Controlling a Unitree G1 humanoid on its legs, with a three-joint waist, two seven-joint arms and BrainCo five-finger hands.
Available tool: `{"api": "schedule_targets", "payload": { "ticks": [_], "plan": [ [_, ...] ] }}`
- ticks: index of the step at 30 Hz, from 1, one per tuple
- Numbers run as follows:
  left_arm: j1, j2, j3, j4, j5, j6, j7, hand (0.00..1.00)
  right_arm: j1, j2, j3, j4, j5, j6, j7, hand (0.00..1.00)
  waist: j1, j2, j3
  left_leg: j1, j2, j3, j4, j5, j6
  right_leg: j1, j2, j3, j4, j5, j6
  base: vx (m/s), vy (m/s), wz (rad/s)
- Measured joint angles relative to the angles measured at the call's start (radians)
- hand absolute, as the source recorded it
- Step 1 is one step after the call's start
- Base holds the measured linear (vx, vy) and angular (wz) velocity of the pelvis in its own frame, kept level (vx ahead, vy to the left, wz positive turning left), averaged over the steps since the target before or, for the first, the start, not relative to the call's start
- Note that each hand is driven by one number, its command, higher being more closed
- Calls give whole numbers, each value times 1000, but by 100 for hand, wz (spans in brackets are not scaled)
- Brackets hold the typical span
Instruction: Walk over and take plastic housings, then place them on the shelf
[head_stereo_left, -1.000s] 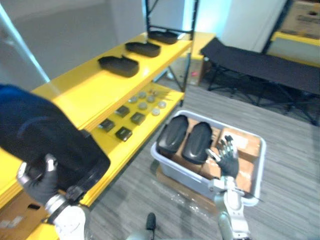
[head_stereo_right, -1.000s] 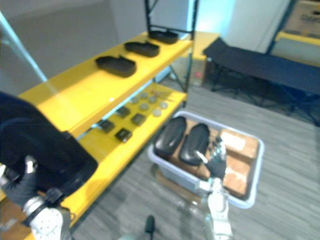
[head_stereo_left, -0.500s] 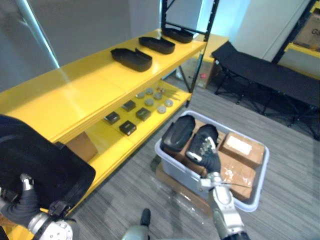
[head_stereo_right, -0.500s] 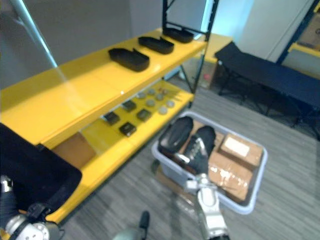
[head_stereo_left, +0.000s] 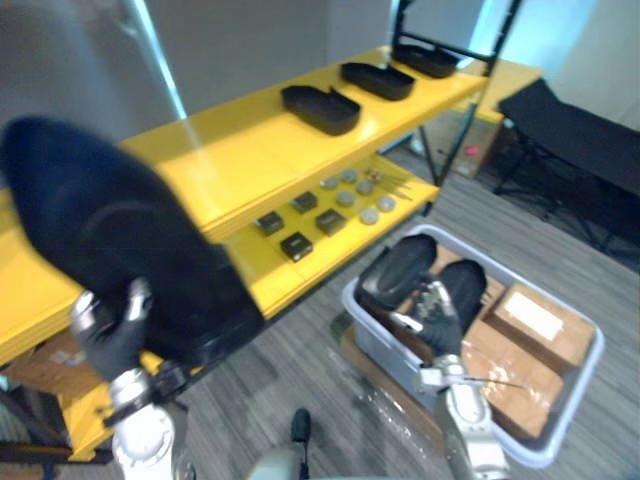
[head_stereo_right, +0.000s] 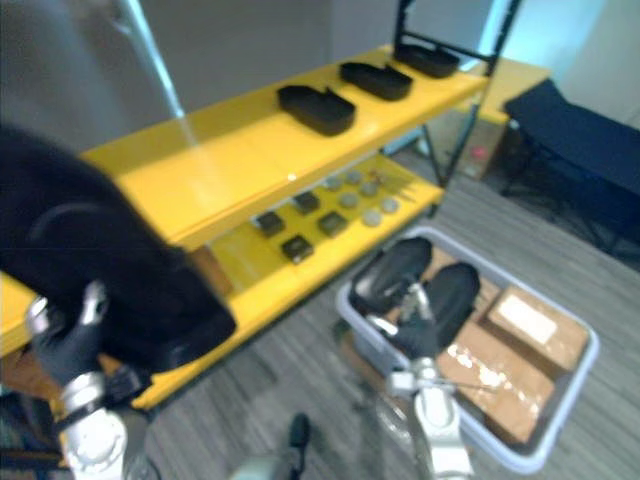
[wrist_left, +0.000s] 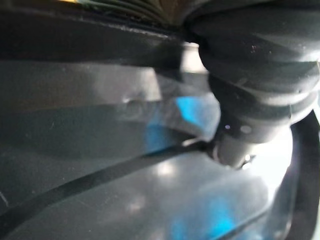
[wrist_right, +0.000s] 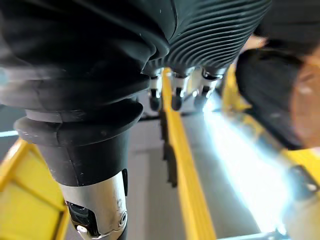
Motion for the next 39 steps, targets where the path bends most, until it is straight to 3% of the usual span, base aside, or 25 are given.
{"api": "schedule_targets", "payload": {
  "ticks": [1, 5, 8, 14, 15, 17, 19, 20, 22, 23, 25, 26, 27, 28, 31, 34, 36, 37, 39],
  "plan": [
    [-2, -4, -1, 19, 0, 1, -1, 100, -6, 2, 8, -1, 0, -3, 11, 0, 5, -14, -5, 0, -13, 3, 0, 6, 6, 7, 1, -6, -46, -13, -6, 64, -122, 6],
    [10, -11, -35, 37, 0, 32, 5, 100, -10, -8, 6, -2, -1, -3, 55, 0, 3, 22, 19, -6, -18, 5, 1, 43, 2, 26, 8, -1, -78, -32, 21, 24, -96, 6],
    [34, -15, -58, 35, -3, 44, 8, 100, -6, -22, 5, -3, -2, -1, 65, 0, 1, 26, 21, -17, -16, 4, 1, 52, -12, 26, 13, -3, -92, -66, 44, -45, -121, -1],
    [111, -35, -52, 20, 0, 49, 8, 100, 34, -22, 0, -6, 1, -3, 68, 0, 0, 36, 28, -19, -1, 5, 1, 43, -25, 43, 29, -26, -124, -91, 31, -74, -80, 5],
    [114, -43, -41, 8, 0, 48, 8, 100, 33, -19, -3, -6, 2, -5, 72, 0, 2, 31, 33, -21, -3, 17, 1, 32, -32, 48, 23, -40, -130, -99, 18, -30, -4, 24],
    [111, -53, -9, -16, 1, 47, 8, 100, 25, -9, -3, -6, 0, -9, 82, 0, 4, 13, 45, -50, -13, 45, 75, 12, 4, 62, 0, -62, -133, -110, 18, 29, 20, 29],
    [113, -53, 34, -44, 0, 46, 7, 100, 14, -2, -4, -6, -1, -18, 78, 0, 14, -9, 50, -73, -49, 68, 157, -51, 8, 82, -29, -68, -131, -116, 11, 122, 32, 15],
    [109, -56, 53, -58, 1, 41, 6, 100, 8, -2, -4, -6, -4, -25, 61, 0, 19, -13, 49, -75, -66, 73, 196, -92, 12, 88, -44, -67, -80, -104, 23, 200, 72, 34],
    [90, -58, 62, -59, 8, 38, 1, 100, -7, -2, -7, -5, -6, -29, 32, 0, 6, 1, 48, -87, -70, 37, 249, -131, 29, -11, -75, -41, 167, -53, -62, 152, 86, 50],
    [84, -43, 69, -60, 13, 36, -1, 100, -23, 1, -8, -3, -9, -36, 13, 0, 4, 1, 49, -67, -72, 23, 253, -156, 31, -84, -92, 2, 326, 45, -101, 165, 105, 28],
    [83, -23, 71, -60, 21, 37, 7, 100, -40, 8, -10, 3, -19, -54, 4, 0, 1, -4, 56, 7, -63, -13, 204, -166, 37, -153, -105, 59, 492, 199, -87, 289, 78, 31],
    [78, -12, 69, -58, 20, 38, 11, 100, -48, 10, -13, 5, -28, -70, 5, 0, -2, -6, 54, 25, -62, -32, 195, -171, 46, -175, -106, 68, 519, 126, -71, 357, 12, 41],
    [54, -9, 69, -52, 18, 44, 20, 100, -72, 6, -24, 3, -32, -85, 18, 0, -3, -3, 55, 49, -48, -54, 199, -187, 56, -216, -73, 82, 470, 18, -56, 280, 9, 35],
    [37, -7, 70, -43, 18, 46, 22, 100, -87, 2, -28, 3, -30, -87, 27, 0, -2, 6, 58, 63, -39, -62, 197, -195, 47, -235, -52, 85, 398, -13, -47, 302, 15, 24],
    [-13, 14, 67, -7, 18, 54, 42, 100, -110, -11, -34, -12, -17, -97, 82, 0, -5, 8, 56, 98, -33, -100, 197, -216, 34, -272, 6, 142, 188, -16, -37, 187, -37, 36],
    [-33, 30, 66, 21, 5, 59, 57, 100, -139, -47, -23, -15, 45, -99, 161, 0, -9, 7, 53, 128, -35, -158, 200, -237, 16, -294, 46, 209, 18, 21, -6, 199, -150, 73],
    [-25, 28, 60, 22, 2, 63, 73, 100, -146, -60, -5, -25, 77, -99, 205, 0, -2, -33, 22, 120, -71, -216, 199, -270, -7, -265, 39, 223, -123, 135, -4, 161, -218, 88],
    [-18, 19, 57, 23, 1, 68, 76, 100, -152, -66, 3, -24, 81, -98, 212, 0, -1, -31, 21, 123, -69, -224, 201, -277, -13, -250, 39, 217, -142, 176, 6, 219, -280, 75],
    [46, -21, 40, 26, 0, 87, 79, 100, -178, -96, 31, -26, 107, -82, 234, 0, 19, 22, -8, 116, -13, -215, 200, -291, -26, -190, 84, 158, -239, 213, -8, 256, -247, 48]
  ]
}}
